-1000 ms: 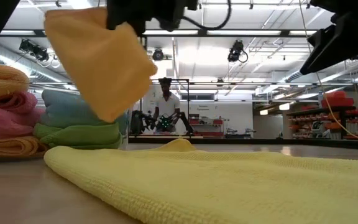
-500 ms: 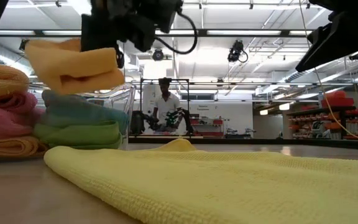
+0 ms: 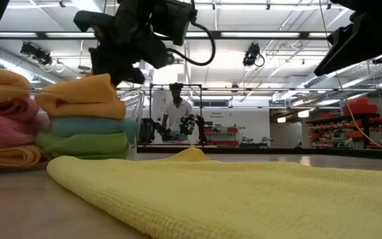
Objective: Fold microfiber towels
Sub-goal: Put the folded orange microfiber cloth into the transparent bin
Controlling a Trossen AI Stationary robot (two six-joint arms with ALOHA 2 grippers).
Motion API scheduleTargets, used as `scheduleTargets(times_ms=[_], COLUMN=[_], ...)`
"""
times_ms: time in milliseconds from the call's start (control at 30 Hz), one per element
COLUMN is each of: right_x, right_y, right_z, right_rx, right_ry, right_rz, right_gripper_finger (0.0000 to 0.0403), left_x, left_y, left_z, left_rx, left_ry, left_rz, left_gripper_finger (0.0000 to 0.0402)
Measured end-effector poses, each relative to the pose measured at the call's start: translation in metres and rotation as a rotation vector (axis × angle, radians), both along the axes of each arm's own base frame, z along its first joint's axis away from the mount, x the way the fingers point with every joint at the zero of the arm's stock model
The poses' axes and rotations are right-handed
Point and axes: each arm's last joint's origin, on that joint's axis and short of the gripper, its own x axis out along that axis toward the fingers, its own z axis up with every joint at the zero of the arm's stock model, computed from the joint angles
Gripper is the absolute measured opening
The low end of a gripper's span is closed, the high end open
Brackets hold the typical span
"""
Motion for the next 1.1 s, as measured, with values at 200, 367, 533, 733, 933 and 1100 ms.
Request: scheduleTargets(times_ms=[200, 367, 533, 733, 933, 1100], right_x=[0.000, 0.000, 0.000, 0.001, 0.001, 0.000], right_y=[0.000, 0.000, 0.001, 0.001, 0.001, 0.001], right_z=[0.000, 0.000, 0.000, 0.001, 0.000, 0.000], right_rx=[0.005, 0.006, 0.011, 0.012, 0.020, 0.033], right_ry=[0.002, 0.002, -0.004, -0.007, -0.006, 0.002], right_rz=[0.001, 0.002, 0.002, 0.002, 0.001, 0.007], right_gripper_finger=[0.0142, 0.0142, 0.0142, 0.0142, 0.0142, 0.0142], left_x=[-0.001, -0.003, -0.003, -0.003, -0.002, -0.003], left_y=[-0.008, -0.004, -0.004, -0.002, -0.005, -0.017], left_z=[-0.010, -0.012, -0.012, 0.017, 0.050, 0.048], left_rx=[0.058, 0.114, 0.116, 0.225, 0.240, 0.143], left_ry=[0.004, 0.036, 0.037, 0.064, -0.042, -0.023], left_rz=[-0.050, 0.052, 0.056, 0.095, 0.166, 0.214], left_gripper_finger=[0.0025, 0.0089, 0.0192, 0.0254, 0.0245, 0.0225])
